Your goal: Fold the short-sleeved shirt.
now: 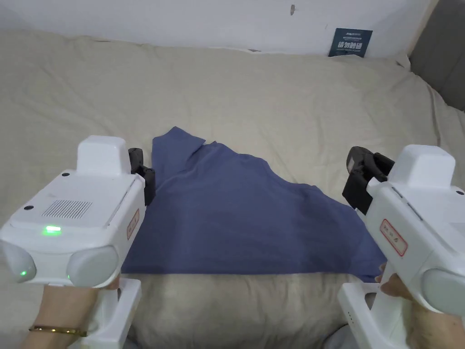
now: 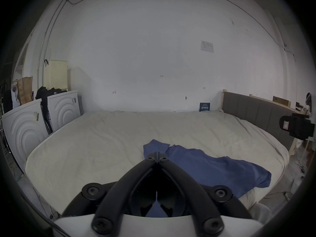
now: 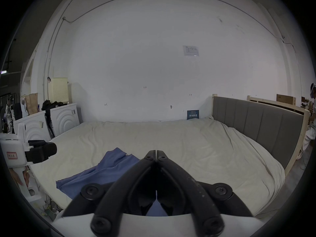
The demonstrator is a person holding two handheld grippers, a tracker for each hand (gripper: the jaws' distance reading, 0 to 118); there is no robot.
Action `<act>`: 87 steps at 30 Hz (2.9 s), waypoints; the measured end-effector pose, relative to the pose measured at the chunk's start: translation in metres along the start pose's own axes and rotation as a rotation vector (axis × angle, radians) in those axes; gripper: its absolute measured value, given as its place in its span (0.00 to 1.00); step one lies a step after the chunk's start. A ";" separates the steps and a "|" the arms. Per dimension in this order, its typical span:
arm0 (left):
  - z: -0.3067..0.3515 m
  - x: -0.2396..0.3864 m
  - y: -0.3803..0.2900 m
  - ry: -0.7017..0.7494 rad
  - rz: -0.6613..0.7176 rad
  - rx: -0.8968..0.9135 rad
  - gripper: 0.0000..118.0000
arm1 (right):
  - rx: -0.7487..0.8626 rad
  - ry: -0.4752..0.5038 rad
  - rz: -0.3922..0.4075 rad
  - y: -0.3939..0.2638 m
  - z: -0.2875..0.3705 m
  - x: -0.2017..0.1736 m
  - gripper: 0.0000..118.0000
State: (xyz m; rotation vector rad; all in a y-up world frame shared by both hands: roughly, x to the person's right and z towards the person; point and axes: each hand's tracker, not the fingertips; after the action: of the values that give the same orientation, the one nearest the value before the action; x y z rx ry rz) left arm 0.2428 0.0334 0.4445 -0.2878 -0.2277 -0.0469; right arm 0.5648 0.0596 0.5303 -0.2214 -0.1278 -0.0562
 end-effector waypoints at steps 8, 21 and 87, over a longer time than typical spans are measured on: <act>-0.038 -0.087 0.014 0.058 0.137 -0.371 0.92 | -0.024 0.011 -0.010 -0.005 -0.005 0.006 0.01; -0.098 -0.187 -0.085 0.323 0.267 -0.815 0.90 | -0.136 0.027 0.013 -0.023 -0.024 -0.014 0.01; -0.071 -0.206 -0.051 0.266 0.611 -0.440 0.01 | -0.767 0.367 0.166 0.085 -0.317 -0.044 0.04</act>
State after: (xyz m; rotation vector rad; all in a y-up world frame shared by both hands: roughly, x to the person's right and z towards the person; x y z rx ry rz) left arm 0.0536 -0.0335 0.3451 -0.7730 0.1463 0.4725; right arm 0.5648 0.0739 0.1998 -0.9797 0.2882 0.0228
